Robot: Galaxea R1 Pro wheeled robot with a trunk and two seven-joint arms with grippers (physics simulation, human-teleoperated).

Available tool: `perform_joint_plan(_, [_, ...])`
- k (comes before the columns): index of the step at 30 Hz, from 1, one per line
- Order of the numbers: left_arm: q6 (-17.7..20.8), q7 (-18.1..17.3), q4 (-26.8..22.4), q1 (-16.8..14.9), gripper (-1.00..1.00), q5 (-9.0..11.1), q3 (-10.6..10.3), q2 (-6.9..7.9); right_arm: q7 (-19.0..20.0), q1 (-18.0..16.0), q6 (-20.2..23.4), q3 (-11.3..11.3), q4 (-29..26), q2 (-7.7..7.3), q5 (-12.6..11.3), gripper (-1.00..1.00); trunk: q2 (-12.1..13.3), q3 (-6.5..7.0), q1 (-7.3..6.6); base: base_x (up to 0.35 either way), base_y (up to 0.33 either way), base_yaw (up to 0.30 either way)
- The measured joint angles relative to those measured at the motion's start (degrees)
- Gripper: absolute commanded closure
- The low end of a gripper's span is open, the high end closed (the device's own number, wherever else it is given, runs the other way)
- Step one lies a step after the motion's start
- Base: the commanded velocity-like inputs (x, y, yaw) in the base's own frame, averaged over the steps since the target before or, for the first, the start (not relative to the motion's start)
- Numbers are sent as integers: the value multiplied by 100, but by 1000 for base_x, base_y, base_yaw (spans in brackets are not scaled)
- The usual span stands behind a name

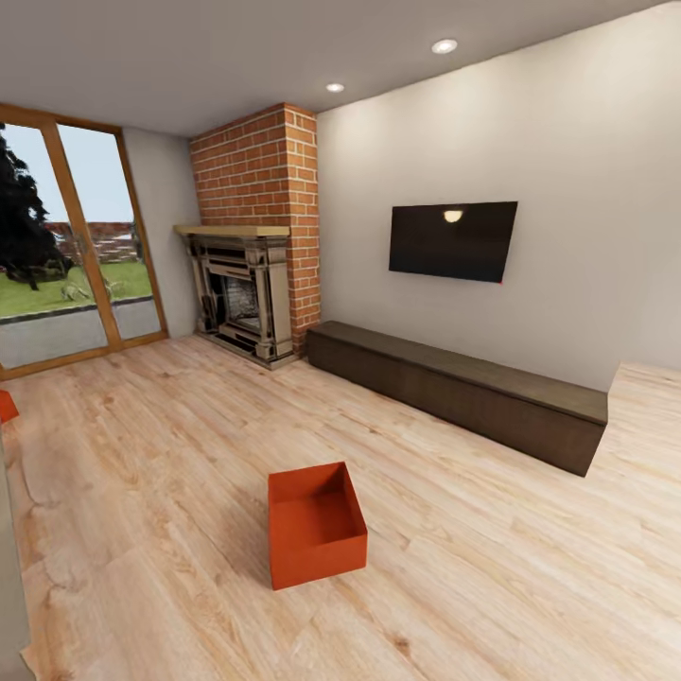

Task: Move the two storage containers from the living room to the garage. In the garage, place one container on the floor and stack the other container on top of it (either order is fine).

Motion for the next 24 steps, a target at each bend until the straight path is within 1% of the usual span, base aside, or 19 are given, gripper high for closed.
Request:
perform_joint_plan(6, [-1,0,0,0,-100,4,4,8,3,0,1,7,0,-3,-5,-100,0,0,0,192,-133,0])
perform_joint_plan(10, [-13,-1,-3,0,-100,65,46,24,4,0,-2,7,0,-3,1,-100,0,0,1,22,-14,0])
perform_joint_plan(24, [-10,0,-9,0,-100,46,40,36,35,0,-18,8,-7,-18,38,-100,0,0,1,1,-1,0])
